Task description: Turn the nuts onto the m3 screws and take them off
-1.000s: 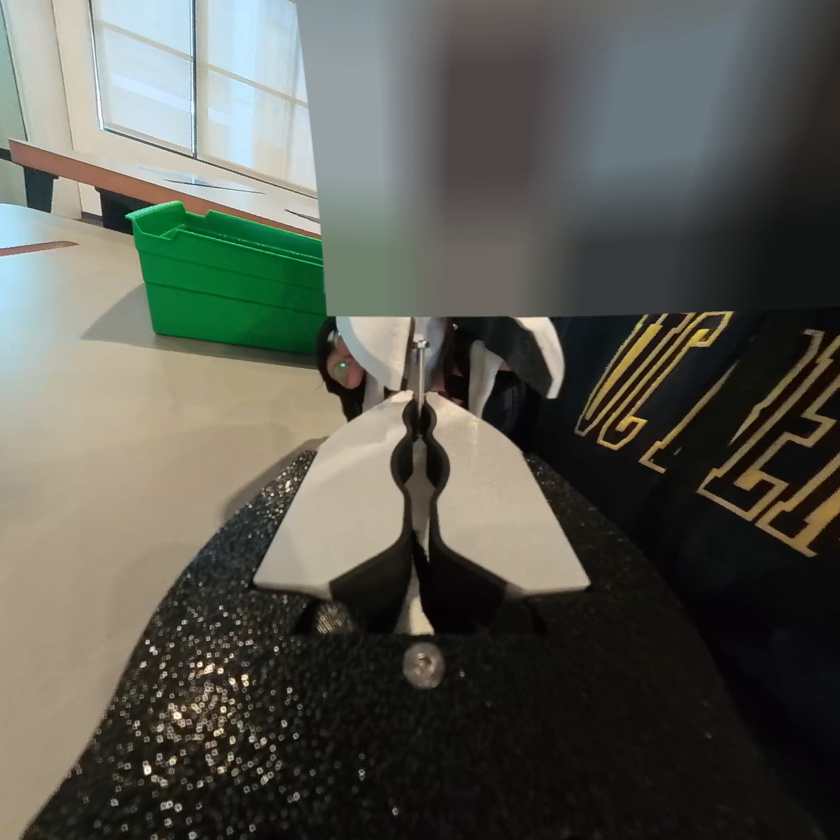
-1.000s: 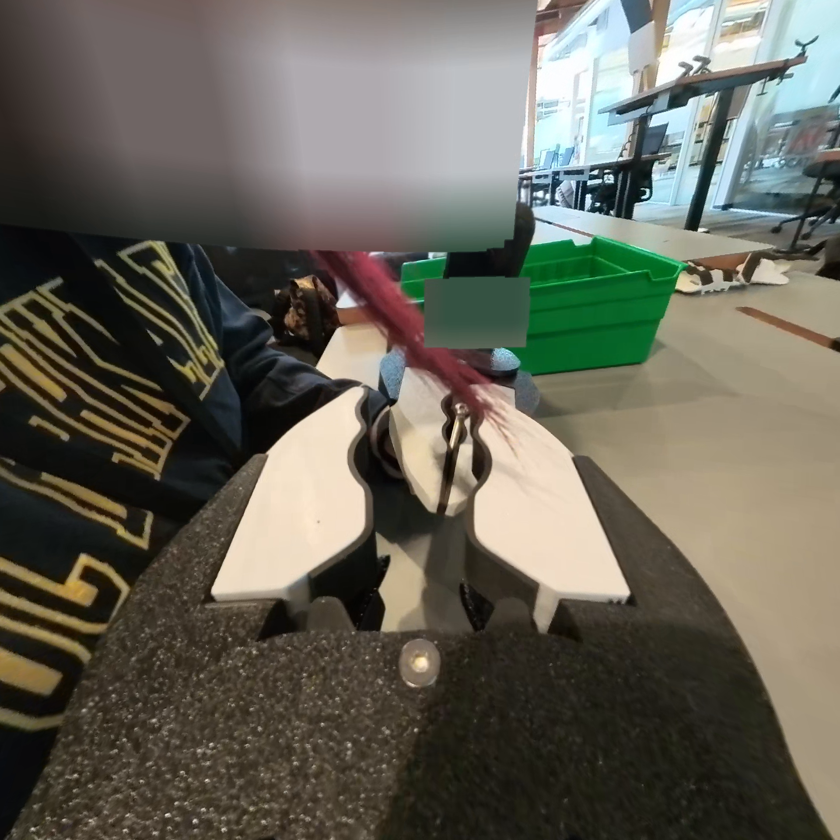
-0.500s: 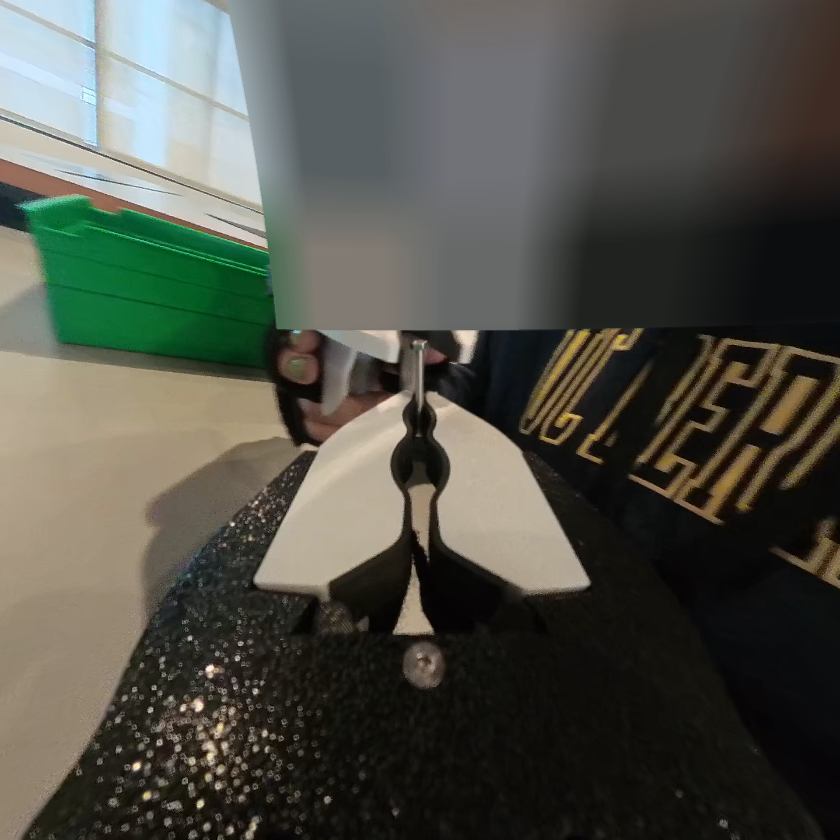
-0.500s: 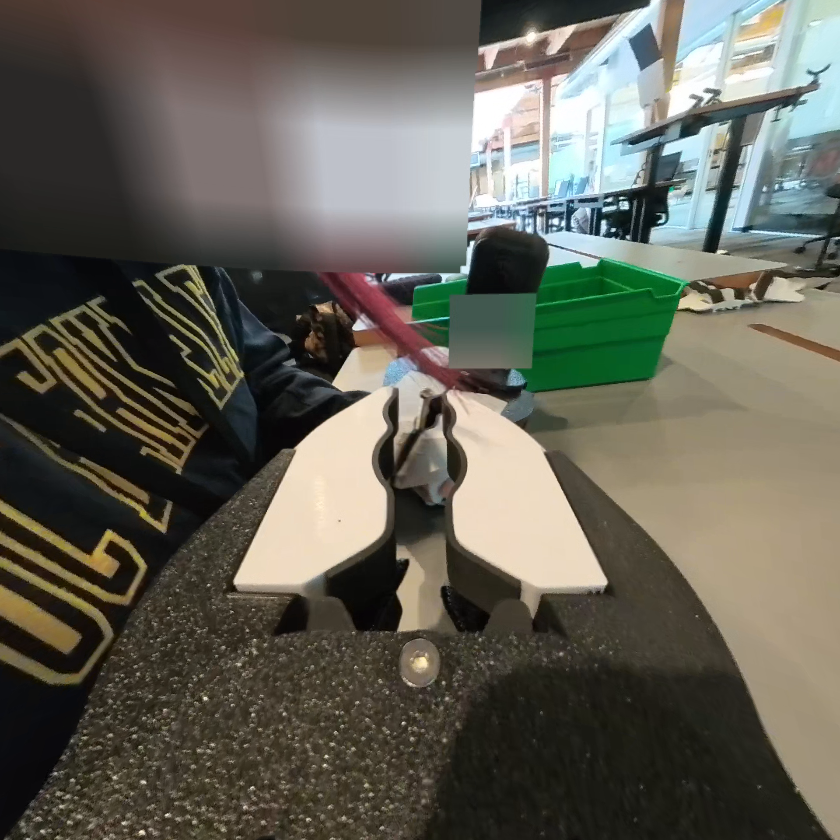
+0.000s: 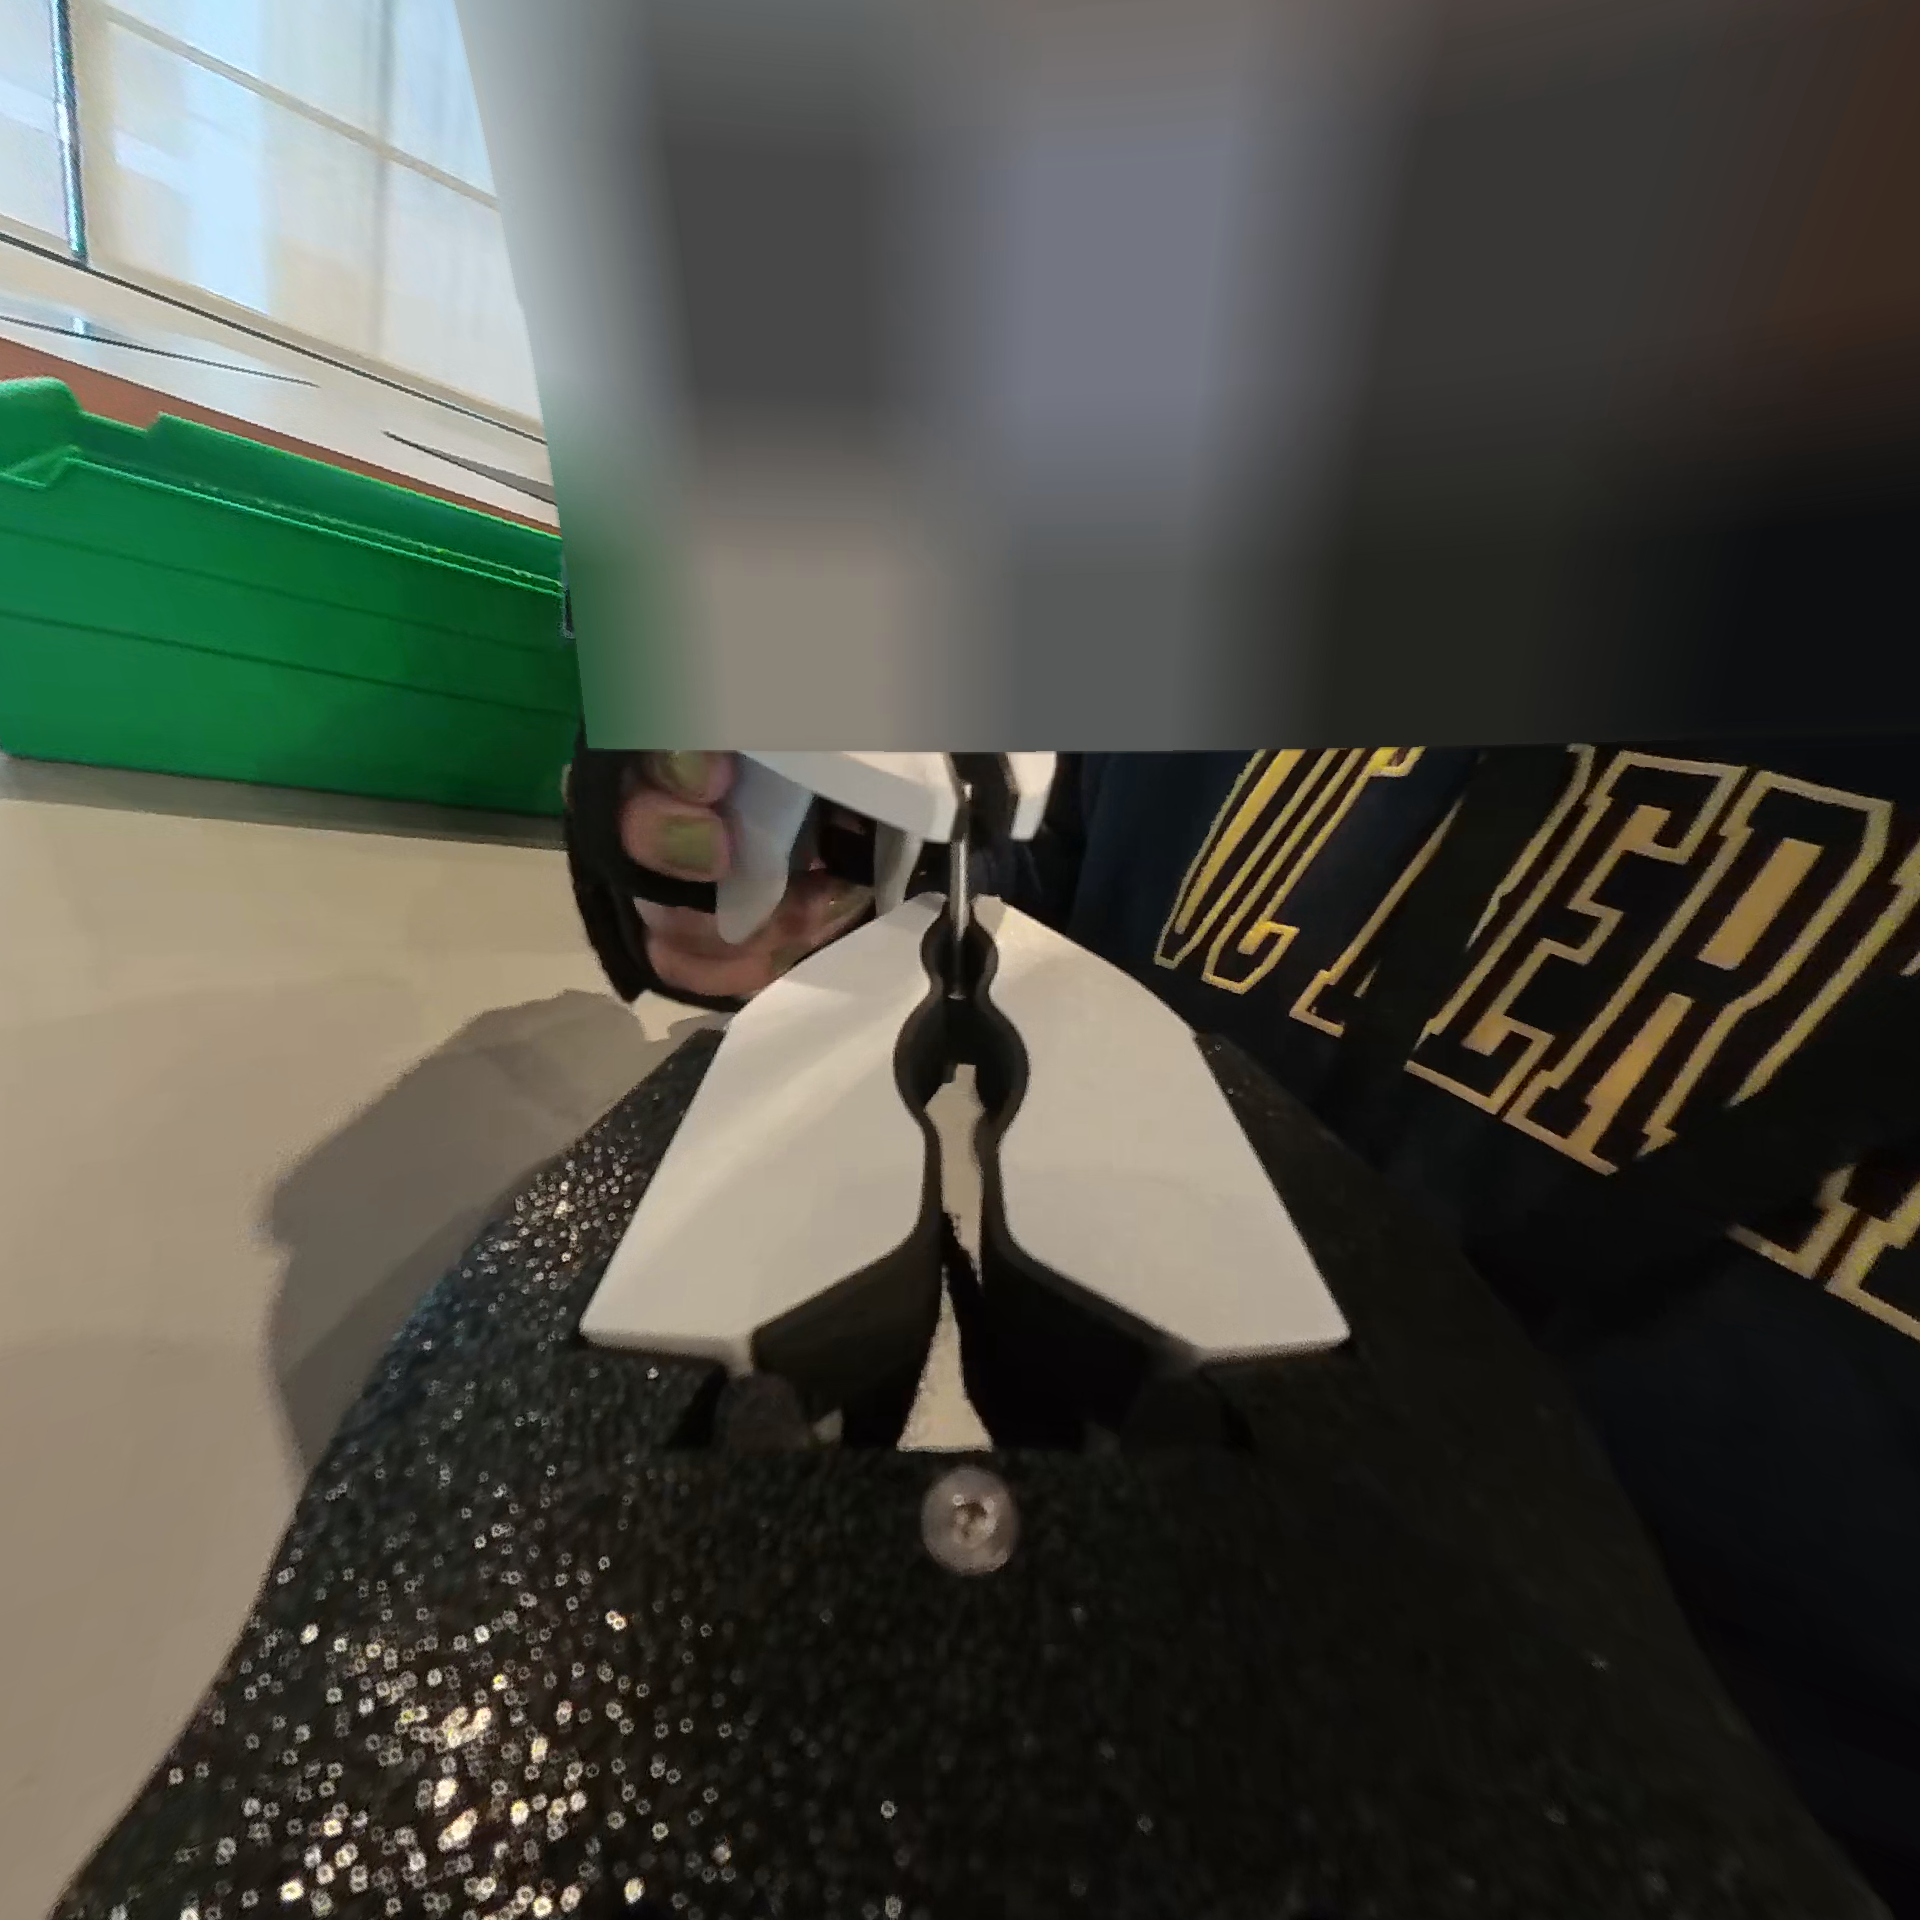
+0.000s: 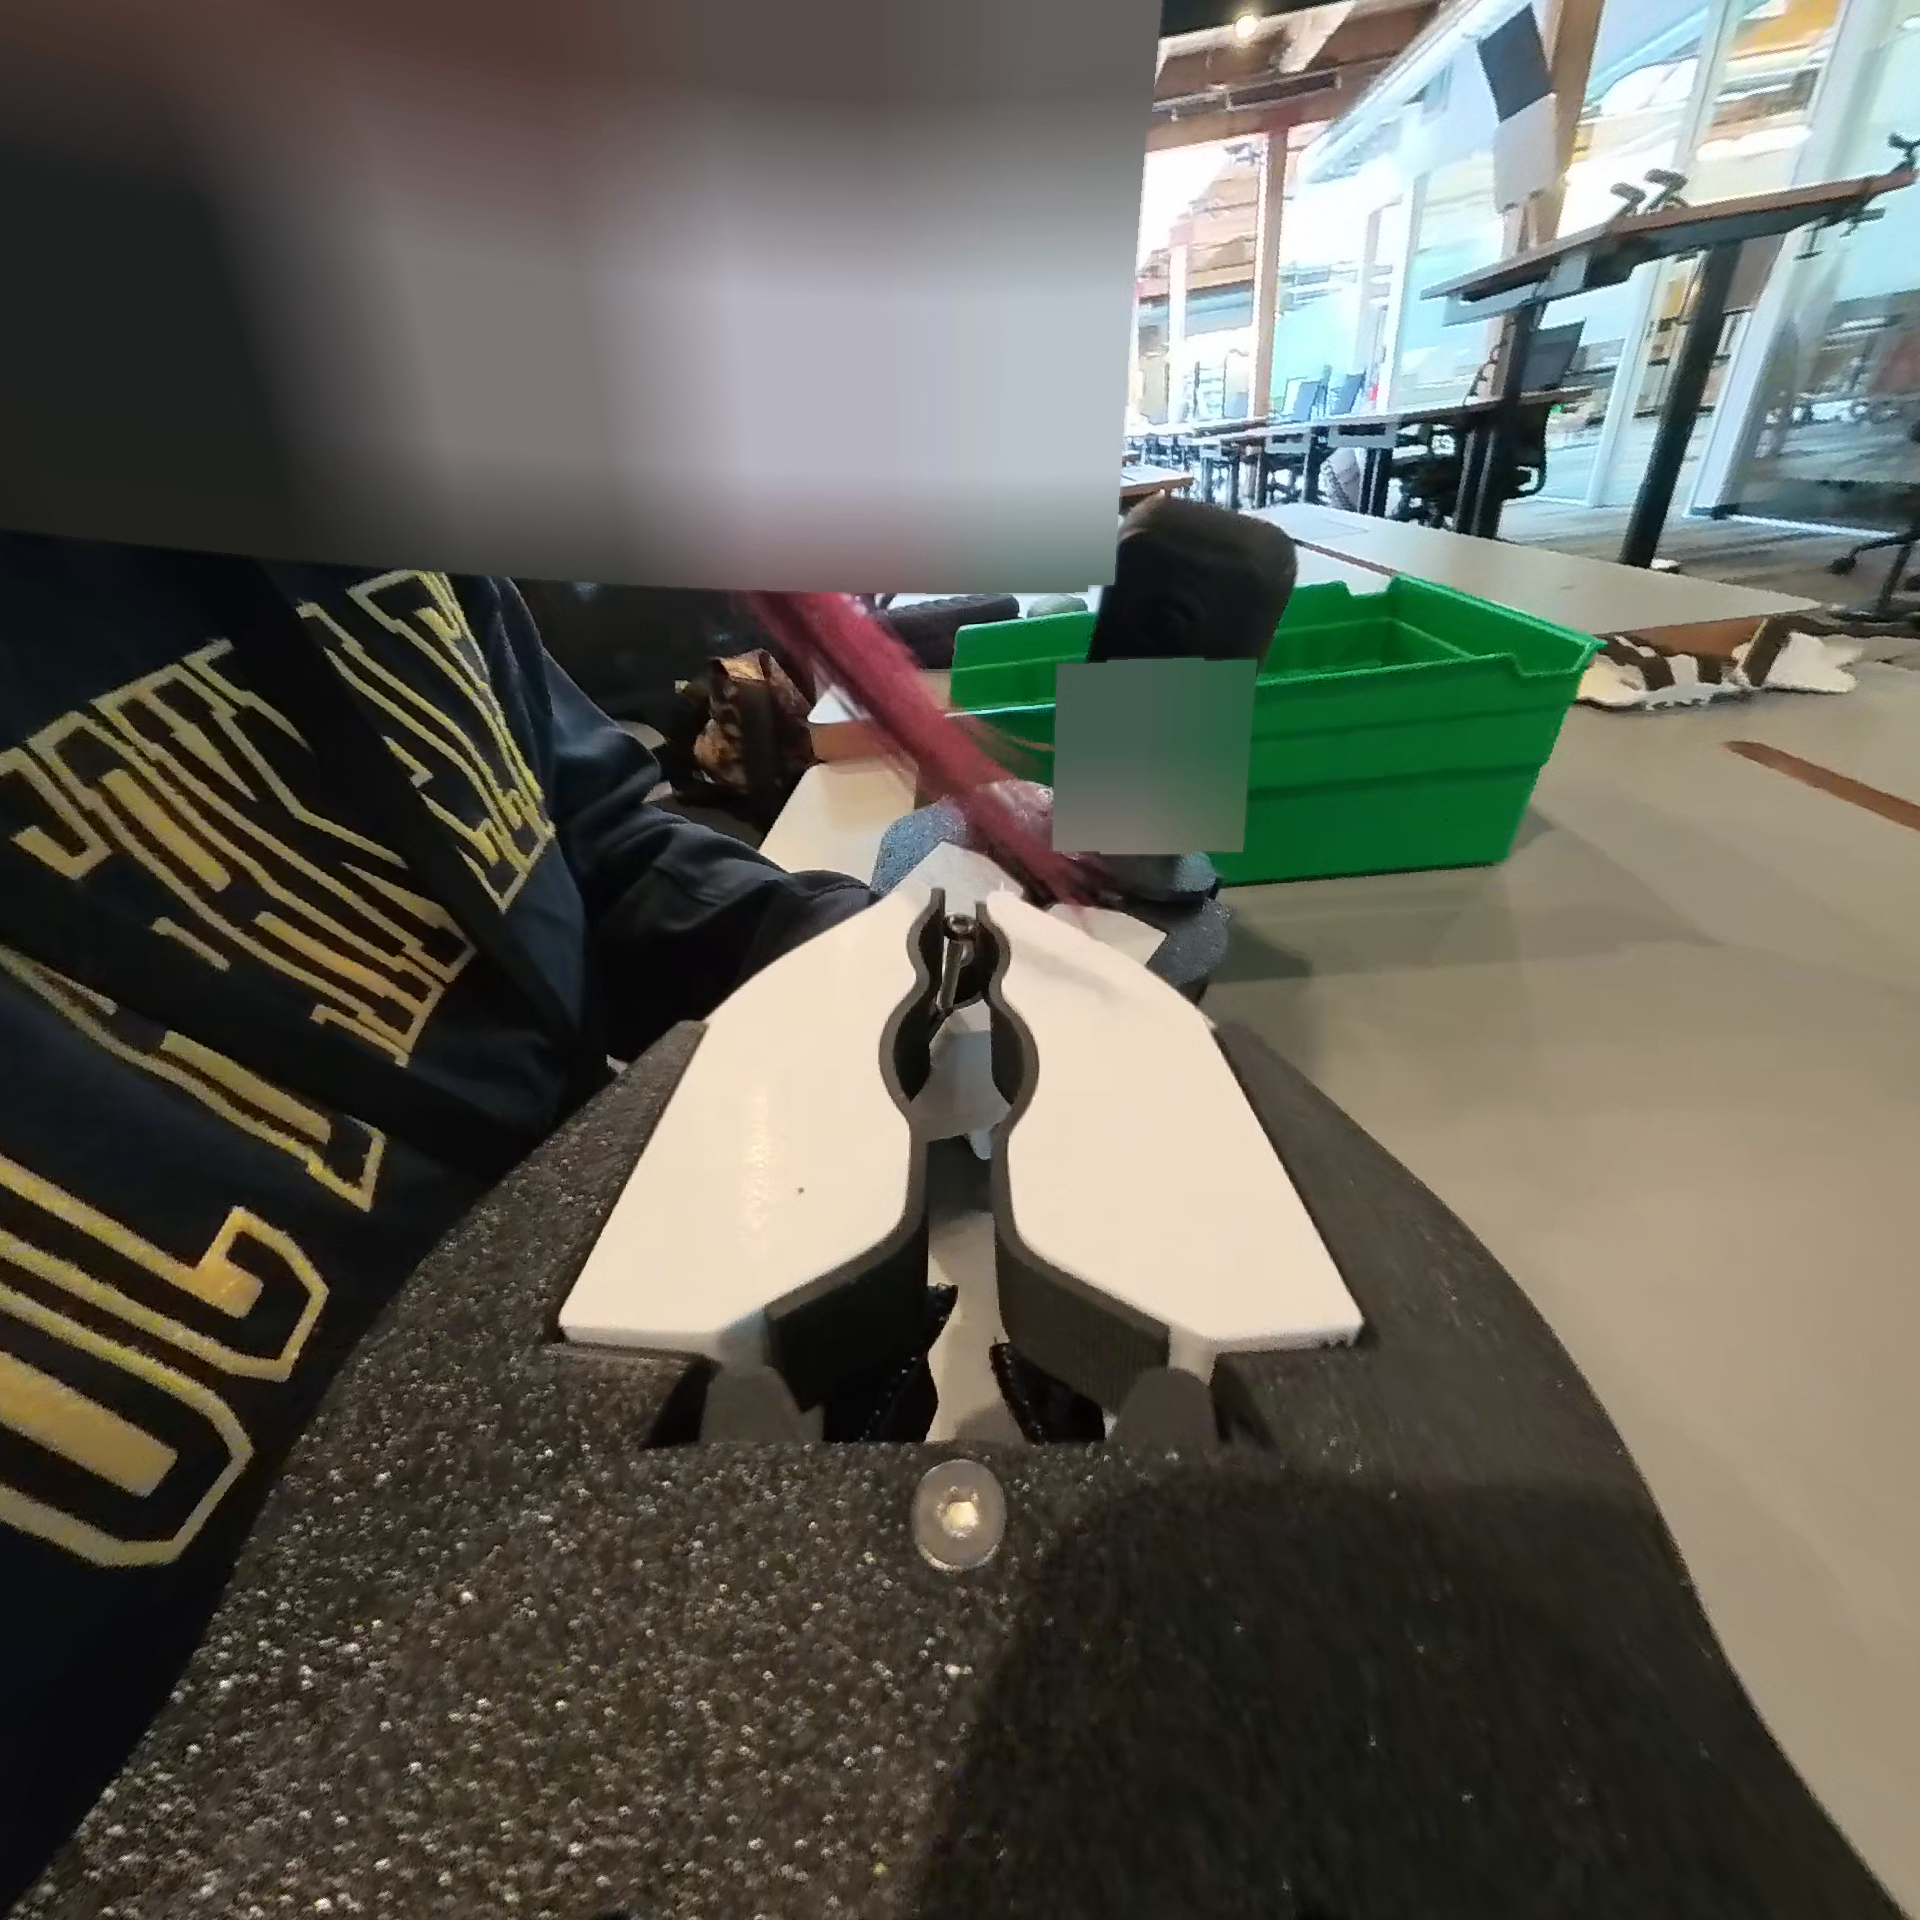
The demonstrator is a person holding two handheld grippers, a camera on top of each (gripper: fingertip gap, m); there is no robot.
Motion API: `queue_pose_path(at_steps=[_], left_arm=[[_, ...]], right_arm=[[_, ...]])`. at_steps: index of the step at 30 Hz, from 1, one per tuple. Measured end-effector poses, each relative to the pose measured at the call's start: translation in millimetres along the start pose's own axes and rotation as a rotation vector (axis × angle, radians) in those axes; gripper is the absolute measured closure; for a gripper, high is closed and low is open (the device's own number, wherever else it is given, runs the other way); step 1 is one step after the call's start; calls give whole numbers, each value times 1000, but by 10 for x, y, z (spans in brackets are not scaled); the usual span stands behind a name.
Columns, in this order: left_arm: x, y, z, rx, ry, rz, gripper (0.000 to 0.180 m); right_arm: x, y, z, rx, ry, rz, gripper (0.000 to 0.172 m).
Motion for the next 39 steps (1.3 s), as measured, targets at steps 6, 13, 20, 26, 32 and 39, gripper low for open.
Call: queue_pose_path(at_steps=[6,13,20,26,32,39], left_arm=[[29,-24,-47,83,9,45,180],[109,-99,-161,274,57,148,180],[17,-5,-33,21,-28,24,180],[24,-55,44,-210,-96,31,180],[-33,32,93,-243,-55,-48,180],[-44,73,83,-248,-82,-51,180]], right_arm=[[6,16,49,-127,4,-21,167],[66,-77,88,-442,9,-134,167],[57,-38,-92,-163,58,-58,167],[105,-64,-150,72,91,72,167],[94,13,-166,123,108,31,167],[105,59,-145,90,111,-18,167]])
Point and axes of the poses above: each gripper's, where its closed fingertips meet, y back along the fingers, x out of its underside, z = x × y across the jaws, the point moved 7 cm from there along y, back along the fingers, and after that the axes turned 11 degrees about y, right-handed, at the moved point
